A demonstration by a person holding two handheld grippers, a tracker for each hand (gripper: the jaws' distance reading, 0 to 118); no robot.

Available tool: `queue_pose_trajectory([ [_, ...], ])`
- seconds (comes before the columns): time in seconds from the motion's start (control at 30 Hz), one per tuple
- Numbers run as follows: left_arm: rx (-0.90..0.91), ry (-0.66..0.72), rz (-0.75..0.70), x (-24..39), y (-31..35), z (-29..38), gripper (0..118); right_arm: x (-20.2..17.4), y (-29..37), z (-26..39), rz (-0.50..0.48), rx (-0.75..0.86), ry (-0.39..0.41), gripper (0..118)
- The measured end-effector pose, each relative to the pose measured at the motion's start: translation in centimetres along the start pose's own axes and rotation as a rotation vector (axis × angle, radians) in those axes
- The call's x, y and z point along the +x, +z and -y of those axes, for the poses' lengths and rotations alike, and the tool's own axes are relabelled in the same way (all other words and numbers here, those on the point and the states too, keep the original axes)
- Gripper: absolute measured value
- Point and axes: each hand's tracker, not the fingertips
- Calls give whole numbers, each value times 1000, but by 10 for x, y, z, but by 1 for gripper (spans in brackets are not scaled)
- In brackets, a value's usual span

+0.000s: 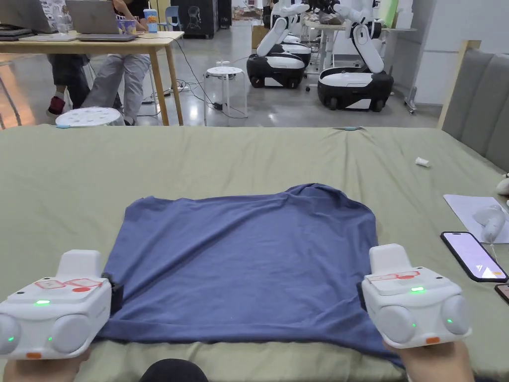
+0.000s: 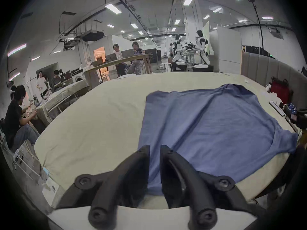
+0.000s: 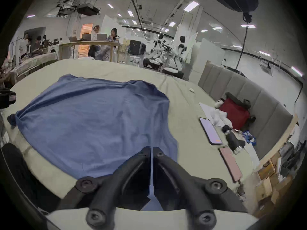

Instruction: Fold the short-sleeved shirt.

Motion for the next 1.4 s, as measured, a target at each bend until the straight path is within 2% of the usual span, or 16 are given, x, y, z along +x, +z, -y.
queue_pose_trajectory([
  [0.03,0,7,-5,3,-4,0,0,-6,-5,-2,-16,8,-10,0],
  [0.17,-21,71,23,3,-8,-2,0,-24,-9,-8,-21,28,6,0],
  [0.37,-67,46,27,-10,2,0,0,-32,-5,-13,-62,39,14,0],
  [0.43,-85,72,36,-20,6,2,26,-35,-5,-14,-78,40,17,0],
  [0.47,-100,81,42,-25,6,3,57,-36,-5,-14,-83,41,16,0],
  [0.5,-125,87,46,-31,4,5,78,-38,-5,-14,-87,43,16,0],
  [0.53,-137,95,36,-36,2,8,92,-40,-4,-13,-91,44,18,0],
  [0.57,-147,102,15,-41,0,11,98,-43,-4,-13,-97,44,23,0],
  [0.93,-197,104,15,-56,-1,44,98,-59,-8,-1,-138,10,45,0],
  [1.03,-237,99,2,-55,-10,55,96,-62,-8,1,-147,5,55,0],
  [1.07,-258,110,-1,-55,-14,59,91,-63,-7,1,-149,5,57,0],
  [1.13,-265,125,2,-55,-21,67,68,-64,-7,1,-151,6,63,0],
  [1.23,-216,138,1,-57,-29,77,60,-63,-7,3,-149,3,62,0],
  [1.27,-210,117,3,-57,-28,77,48,-63,-7,4,-149,2,60,0],
  [1.33,-187,116,9,-55,-23,75,2,-61,-7,5,-145,-3,55,0],
  [1.4,-168,125,-8,-55,-22,70,3,-58,-5,7,-146,-7,48,0],
])
